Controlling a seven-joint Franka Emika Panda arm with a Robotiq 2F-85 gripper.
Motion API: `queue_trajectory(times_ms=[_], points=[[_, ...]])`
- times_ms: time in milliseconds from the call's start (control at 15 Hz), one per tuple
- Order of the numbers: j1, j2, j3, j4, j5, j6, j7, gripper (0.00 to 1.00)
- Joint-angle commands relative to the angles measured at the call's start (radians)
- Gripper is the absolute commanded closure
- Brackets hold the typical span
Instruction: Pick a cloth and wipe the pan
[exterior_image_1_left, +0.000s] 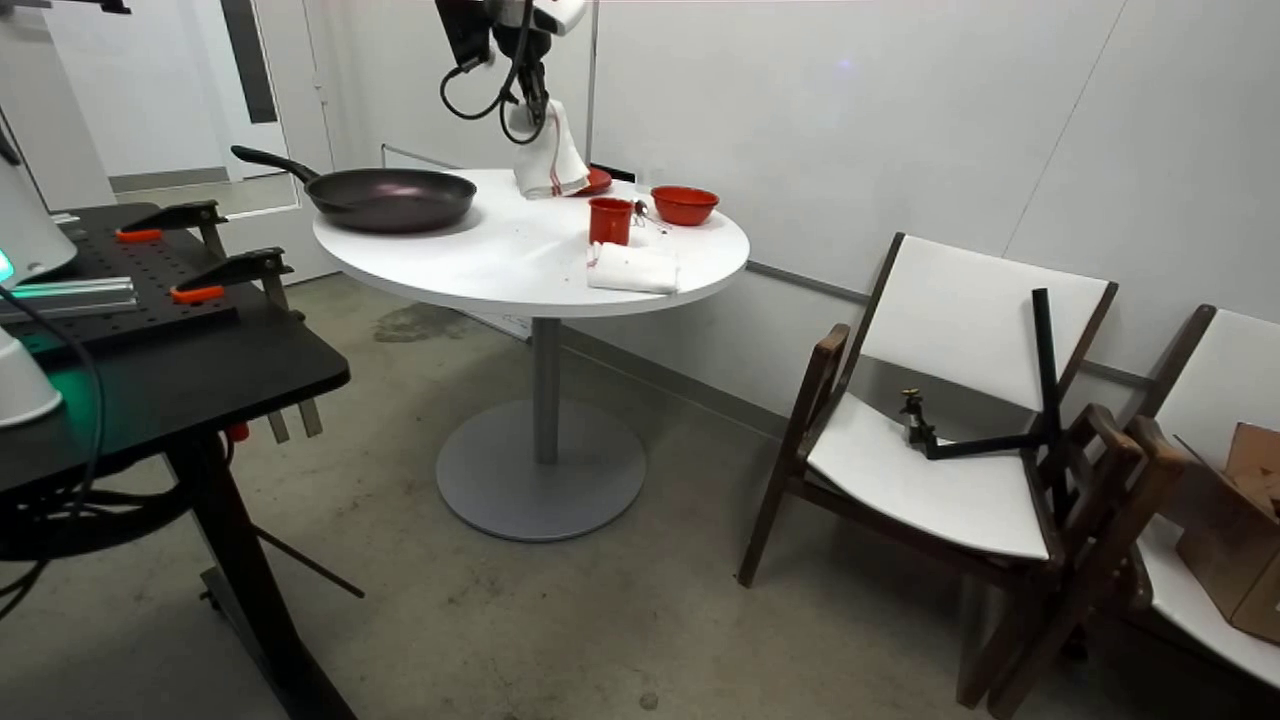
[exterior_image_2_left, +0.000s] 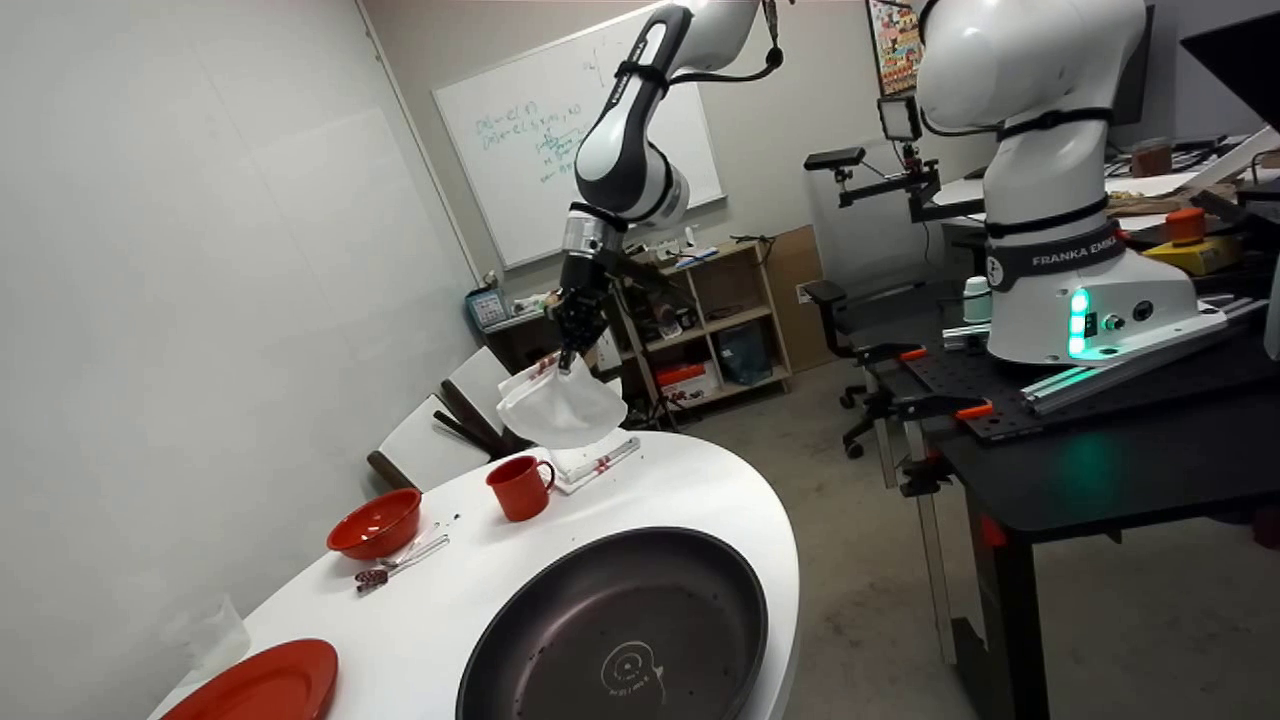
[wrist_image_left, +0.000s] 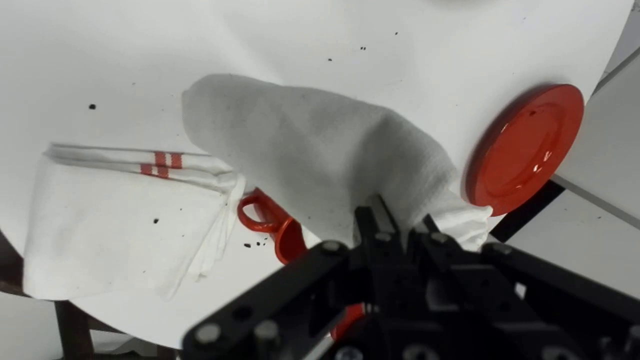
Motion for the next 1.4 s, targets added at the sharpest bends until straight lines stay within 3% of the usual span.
queue_trajectory(times_ms=[0,400,600,1000,1333], points=[[0.198,-0.083,-0.201,0.093,0.061,-0.094,0.052,0.98],[0.605,-0.069,-0.649,0.240,0.082,-0.193,0.133,0.98],[0.777,-0.033,-0.836,0.295,0.054,-0.228,0.196,0.98],[0.971,0.044,-1.063,0.392,-0.009,-0.283,0.338,0.98],[1.040,0.108,-1.165,0.467,-0.061,-0.322,0.437,0.98]])
